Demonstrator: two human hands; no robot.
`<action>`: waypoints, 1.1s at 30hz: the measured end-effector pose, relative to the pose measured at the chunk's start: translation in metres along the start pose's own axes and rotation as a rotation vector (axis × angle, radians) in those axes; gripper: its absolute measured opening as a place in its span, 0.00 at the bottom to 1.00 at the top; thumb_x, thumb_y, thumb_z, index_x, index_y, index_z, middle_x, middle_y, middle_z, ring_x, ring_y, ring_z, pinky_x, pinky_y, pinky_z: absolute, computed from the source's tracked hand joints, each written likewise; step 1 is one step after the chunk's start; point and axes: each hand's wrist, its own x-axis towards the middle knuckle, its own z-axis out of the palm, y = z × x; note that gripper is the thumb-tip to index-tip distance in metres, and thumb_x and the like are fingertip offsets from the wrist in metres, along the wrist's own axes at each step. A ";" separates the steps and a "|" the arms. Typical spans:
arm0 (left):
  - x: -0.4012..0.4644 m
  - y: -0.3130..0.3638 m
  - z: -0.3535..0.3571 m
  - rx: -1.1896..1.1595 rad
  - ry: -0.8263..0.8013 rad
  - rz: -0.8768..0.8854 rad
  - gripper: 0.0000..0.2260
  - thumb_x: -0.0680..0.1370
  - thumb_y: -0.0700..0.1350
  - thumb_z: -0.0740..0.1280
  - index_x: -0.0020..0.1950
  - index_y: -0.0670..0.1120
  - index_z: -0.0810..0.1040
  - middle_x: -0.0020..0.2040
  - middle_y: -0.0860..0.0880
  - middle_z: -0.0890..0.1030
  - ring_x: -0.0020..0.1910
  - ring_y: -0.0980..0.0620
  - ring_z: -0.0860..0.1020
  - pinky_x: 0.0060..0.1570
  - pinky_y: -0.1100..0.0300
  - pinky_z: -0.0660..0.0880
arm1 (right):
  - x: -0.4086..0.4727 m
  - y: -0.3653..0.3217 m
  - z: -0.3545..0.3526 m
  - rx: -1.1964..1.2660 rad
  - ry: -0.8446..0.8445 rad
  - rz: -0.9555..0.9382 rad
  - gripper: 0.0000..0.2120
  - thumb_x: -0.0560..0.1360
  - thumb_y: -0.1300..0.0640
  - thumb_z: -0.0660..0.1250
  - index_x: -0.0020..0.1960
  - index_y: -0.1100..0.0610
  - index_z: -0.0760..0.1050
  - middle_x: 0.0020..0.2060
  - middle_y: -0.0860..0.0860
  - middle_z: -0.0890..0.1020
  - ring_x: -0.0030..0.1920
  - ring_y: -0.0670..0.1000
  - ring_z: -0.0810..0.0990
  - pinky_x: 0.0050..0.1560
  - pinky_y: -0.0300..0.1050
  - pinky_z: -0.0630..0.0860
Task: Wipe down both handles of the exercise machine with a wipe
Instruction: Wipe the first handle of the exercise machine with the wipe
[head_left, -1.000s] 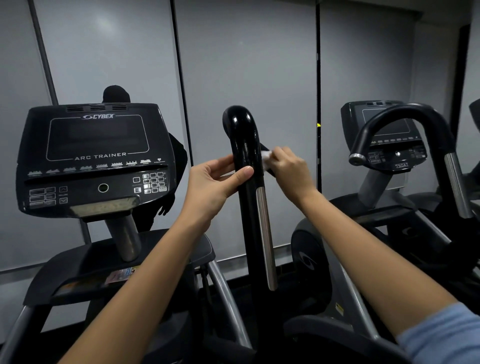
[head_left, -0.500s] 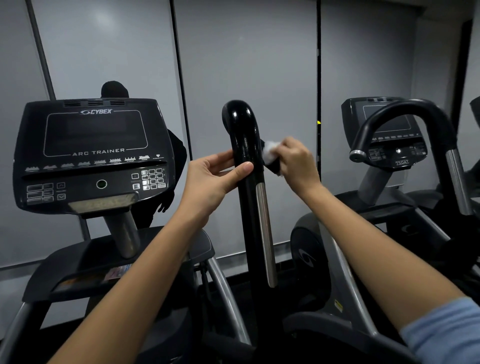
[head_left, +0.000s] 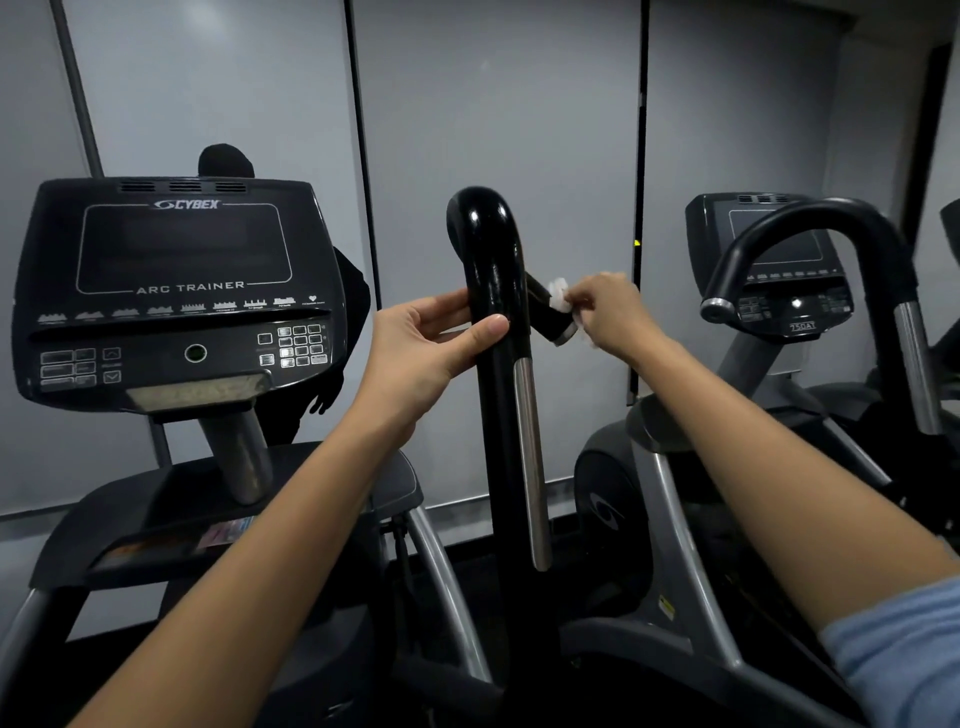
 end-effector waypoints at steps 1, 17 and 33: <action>0.000 0.000 0.000 0.001 0.000 0.000 0.15 0.71 0.36 0.72 0.57 0.43 0.79 0.50 0.49 0.84 0.48 0.55 0.83 0.50 0.63 0.79 | 0.004 -0.002 -0.004 0.007 -0.002 0.031 0.13 0.69 0.71 0.57 0.41 0.65 0.80 0.35 0.63 0.77 0.38 0.60 0.73 0.37 0.45 0.65; -0.002 0.001 0.001 0.009 -0.019 0.006 0.14 0.72 0.35 0.71 0.57 0.43 0.79 0.50 0.49 0.83 0.44 0.57 0.83 0.47 0.66 0.79 | 0.001 0.002 -0.001 0.210 -0.110 0.154 0.14 0.73 0.69 0.56 0.35 0.64 0.77 0.29 0.62 0.72 0.32 0.53 0.69 0.34 0.43 0.66; -0.003 0.000 0.001 -0.001 -0.019 0.027 0.16 0.72 0.34 0.70 0.59 0.41 0.78 0.50 0.48 0.83 0.45 0.57 0.83 0.49 0.66 0.79 | -0.026 0.001 0.024 -0.124 0.156 -0.166 0.13 0.70 0.71 0.61 0.49 0.61 0.78 0.45 0.57 0.82 0.42 0.60 0.79 0.40 0.49 0.75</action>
